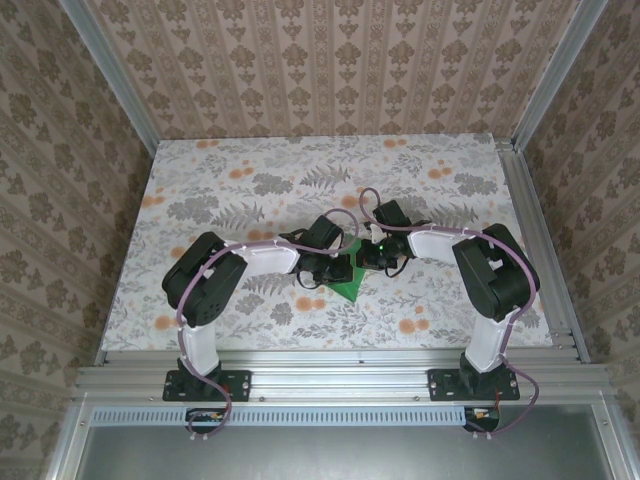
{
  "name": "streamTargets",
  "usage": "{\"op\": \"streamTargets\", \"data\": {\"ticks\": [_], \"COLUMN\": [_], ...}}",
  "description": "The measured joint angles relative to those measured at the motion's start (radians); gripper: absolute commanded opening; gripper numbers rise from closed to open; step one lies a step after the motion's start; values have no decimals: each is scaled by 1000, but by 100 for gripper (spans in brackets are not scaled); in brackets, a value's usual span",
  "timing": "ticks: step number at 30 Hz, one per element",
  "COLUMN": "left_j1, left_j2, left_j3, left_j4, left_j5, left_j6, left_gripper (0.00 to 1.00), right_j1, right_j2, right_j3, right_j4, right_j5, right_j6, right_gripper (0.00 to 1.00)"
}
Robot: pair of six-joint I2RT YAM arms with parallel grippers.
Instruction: Fold a paper plane with a square sheet of paper (pick it up from the middle)
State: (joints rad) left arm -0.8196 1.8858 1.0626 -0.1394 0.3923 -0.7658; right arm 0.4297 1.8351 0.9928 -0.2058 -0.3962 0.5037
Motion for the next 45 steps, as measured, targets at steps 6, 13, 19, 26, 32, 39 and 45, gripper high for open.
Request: {"op": "streamTargets", "data": {"ticks": [6, 13, 19, 26, 32, 39, 45], "left_j1": [0, 0, 0, 0, -5, -6, -11], "left_j2": [-1, -1, -1, -1, -1, -1, -7], "left_j3": [-3, -4, -4, -5, -5, -5, -13], "left_j4": [-4, -4, -3, -3, 13, 31, 53], "left_j5": [-10, -12, -11, -11, 0, 19, 29], "left_j6": [4, 8, 13, 27, 35, 40, 45], "left_gripper": [8, 8, 10, 17, 32, 43, 51], "right_j1": [0, 0, 0, 0, 0, 0, -3], "right_j2": [0, 0, 0, 0, 0, 0, -2], "right_j3": [-1, -1, -2, -2, -2, -2, -6], "right_j4": [1, 0, 1, 1, 1, 1, 8], "right_j5": [0, 0, 0, 0, 0, 0, -4], "right_j6": [0, 0, 0, 0, 0, 0, 0], "right_gripper": [10, 11, 10, 11, 10, 11, 11]}}
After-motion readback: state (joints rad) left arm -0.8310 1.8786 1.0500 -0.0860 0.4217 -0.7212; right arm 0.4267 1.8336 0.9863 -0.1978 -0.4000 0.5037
